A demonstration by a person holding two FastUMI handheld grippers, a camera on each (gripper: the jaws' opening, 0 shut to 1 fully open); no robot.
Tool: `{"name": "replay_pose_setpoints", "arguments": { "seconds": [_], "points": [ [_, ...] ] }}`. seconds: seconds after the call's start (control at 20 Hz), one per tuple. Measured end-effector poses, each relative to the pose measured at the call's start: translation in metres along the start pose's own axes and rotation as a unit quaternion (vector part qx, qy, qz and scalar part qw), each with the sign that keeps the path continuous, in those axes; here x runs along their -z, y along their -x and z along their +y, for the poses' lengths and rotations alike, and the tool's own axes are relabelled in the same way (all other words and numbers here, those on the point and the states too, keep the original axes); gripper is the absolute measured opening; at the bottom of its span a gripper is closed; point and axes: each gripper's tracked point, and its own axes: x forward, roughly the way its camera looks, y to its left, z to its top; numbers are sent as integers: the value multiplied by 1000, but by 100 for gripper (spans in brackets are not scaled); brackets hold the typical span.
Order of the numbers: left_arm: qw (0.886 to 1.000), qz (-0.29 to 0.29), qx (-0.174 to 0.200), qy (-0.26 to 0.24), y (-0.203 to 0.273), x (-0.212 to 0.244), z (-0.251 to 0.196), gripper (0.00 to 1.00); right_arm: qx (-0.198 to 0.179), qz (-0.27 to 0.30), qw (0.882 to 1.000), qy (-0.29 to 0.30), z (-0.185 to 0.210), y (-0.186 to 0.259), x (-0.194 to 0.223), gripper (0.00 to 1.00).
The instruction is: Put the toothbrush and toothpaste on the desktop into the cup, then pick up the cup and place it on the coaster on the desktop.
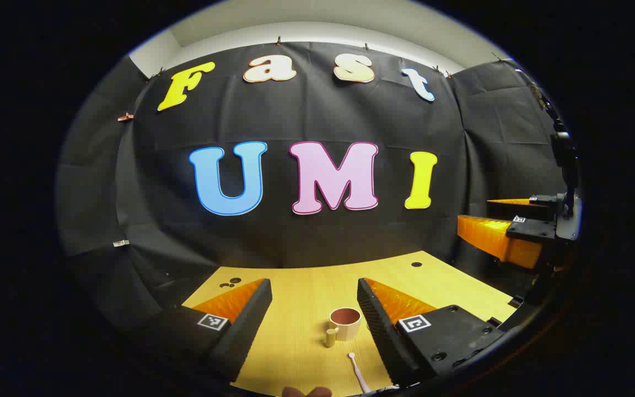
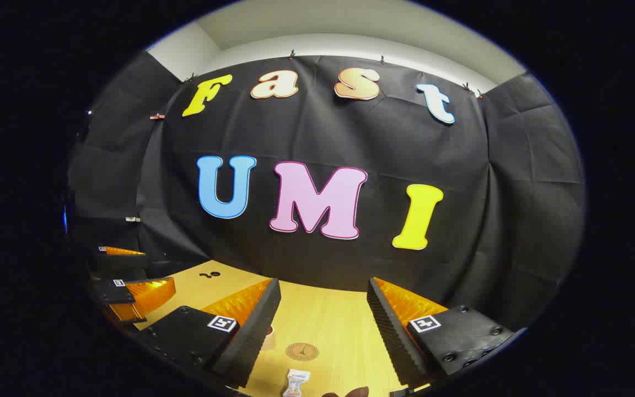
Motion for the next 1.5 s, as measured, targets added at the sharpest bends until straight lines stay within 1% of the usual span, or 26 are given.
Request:
{"name": "replay_pose_setpoints", "arguments": {
  "seconds": [0.2,0.5,0.75,0.9,1.0,1.1,1.2,1.3,1.5],
  "points": [
    [1000,14,1,-8,2,13,-3,96,-1,22,1000,6,-2,-2,18,97],
    [1000,19,-3,-9,-1,16,-5,96,-1,20,1000,11,-7,-5,17,97],
    [1000,24,-3,-10,-2,20,-9,96,-1,32,999,18,-8,-3,28,97],
    [999,35,-2,-7,0,30,-10,96,-2,79,997,11,-4,2,56,97],
    [999,48,-3,-6,2,41,-9,96,-15,119,993,-4,7,9,83,97],
    [998,65,-7,-6,6,55,-8,96,-22,163,986,-5,15,15,116,98],
    [996,90,-9,-6,12,77,-7,96,-29,221,975,-5,23,21,157,98],
    [993,120,-13,-3,22,100,-6,96,-34,283,958,-16,31,27,201,98],
    [983,182,-18,18,41,143,-6,96,-35,394,917,-48,47,32,271,97]
  ]
}}
